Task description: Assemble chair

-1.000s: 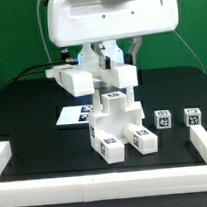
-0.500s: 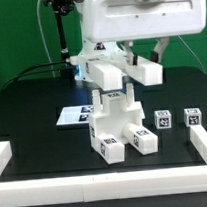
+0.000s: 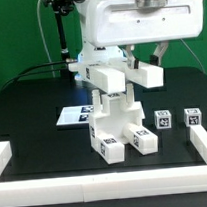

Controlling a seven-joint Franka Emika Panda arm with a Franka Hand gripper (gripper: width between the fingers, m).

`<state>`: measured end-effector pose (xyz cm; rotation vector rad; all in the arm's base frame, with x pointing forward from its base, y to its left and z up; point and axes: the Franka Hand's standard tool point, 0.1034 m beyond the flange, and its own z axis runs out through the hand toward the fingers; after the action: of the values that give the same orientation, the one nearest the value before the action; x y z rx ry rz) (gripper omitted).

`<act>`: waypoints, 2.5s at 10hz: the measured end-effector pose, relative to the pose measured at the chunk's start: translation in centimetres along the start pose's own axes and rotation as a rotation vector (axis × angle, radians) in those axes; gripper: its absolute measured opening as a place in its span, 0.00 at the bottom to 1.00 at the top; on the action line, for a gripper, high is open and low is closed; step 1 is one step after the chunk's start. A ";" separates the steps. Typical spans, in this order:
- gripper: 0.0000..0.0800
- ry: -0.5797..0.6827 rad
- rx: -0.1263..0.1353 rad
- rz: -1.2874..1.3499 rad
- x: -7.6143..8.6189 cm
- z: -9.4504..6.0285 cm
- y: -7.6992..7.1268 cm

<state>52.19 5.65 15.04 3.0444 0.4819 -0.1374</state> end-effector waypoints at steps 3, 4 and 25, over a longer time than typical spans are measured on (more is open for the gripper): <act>0.35 0.006 -0.001 -0.038 -0.3 0.7 0.3; 0.35 0.001 -0.001 -0.045 -0.4 1.0 0.4; 0.35 0.008 -0.020 -0.029 1.0 5.5 2.8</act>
Offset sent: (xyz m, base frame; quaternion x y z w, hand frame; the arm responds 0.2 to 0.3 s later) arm 0.0062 -0.0026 -0.0084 0.0023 0.0152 -0.0280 0.9995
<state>53.56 2.93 9.64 3.0208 0.5249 -0.1213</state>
